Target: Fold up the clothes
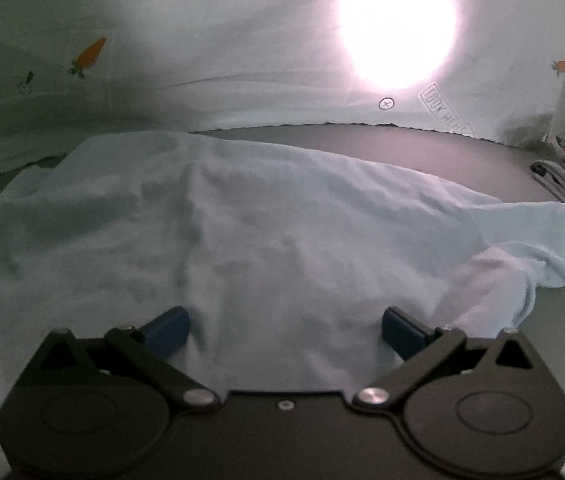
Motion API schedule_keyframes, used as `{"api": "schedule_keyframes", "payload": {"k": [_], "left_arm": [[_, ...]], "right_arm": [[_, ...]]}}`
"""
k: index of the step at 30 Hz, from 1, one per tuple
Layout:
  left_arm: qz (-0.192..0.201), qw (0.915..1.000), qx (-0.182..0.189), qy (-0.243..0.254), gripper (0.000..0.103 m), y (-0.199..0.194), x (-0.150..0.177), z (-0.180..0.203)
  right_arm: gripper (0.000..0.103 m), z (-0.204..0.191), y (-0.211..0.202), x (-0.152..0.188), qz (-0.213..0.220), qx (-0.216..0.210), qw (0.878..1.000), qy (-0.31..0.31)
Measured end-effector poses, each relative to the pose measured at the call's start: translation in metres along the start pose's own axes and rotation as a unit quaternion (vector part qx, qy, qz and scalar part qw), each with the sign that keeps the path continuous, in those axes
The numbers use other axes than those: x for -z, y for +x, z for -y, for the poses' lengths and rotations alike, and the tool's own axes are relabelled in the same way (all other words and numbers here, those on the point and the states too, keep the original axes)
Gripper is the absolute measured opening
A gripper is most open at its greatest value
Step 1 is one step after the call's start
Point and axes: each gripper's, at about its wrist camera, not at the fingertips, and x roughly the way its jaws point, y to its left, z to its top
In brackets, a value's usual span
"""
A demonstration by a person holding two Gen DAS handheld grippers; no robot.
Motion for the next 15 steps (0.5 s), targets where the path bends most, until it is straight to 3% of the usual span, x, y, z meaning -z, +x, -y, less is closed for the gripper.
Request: {"api": "schedule_keyframes", "payload": {"k": [4,6,8,9,12,15], "left_arm": [[-0.005,0.9986,0.046,0.027,0.079,0.044,-0.027,0.031],[-0.004,0.9969,0.068,0.039,0.058,0.062,-0.035,0.046],[-0.001,0.9954,0.076,0.059,0.051,0.077,-0.041,0.063],[0.006,0.9947,0.075,0.071,0.043,0.082,-0.044,0.071],[0.011,0.9959,0.058,0.067,0.007,0.092,-0.047,0.089],[0.028,0.9947,0.070,0.071,0.003,0.086,-0.046,0.109]], "right_arm": [[0.103,0.000,0.000,0.001,0.001,0.000,1.000,0.000],[0.103,-0.001,0.001,0.000,0.001,-0.001,1.000,0.000],[0.103,0.000,0.001,0.000,0.001,-0.001,1.000,0.000],[0.103,0.000,0.002,0.000,0.001,-0.001,1.000,0.000],[0.103,0.000,0.003,-0.001,0.001,-0.002,1.000,0.000],[0.103,0.000,0.002,0.000,0.001,-0.002,1.000,0.001]]}}
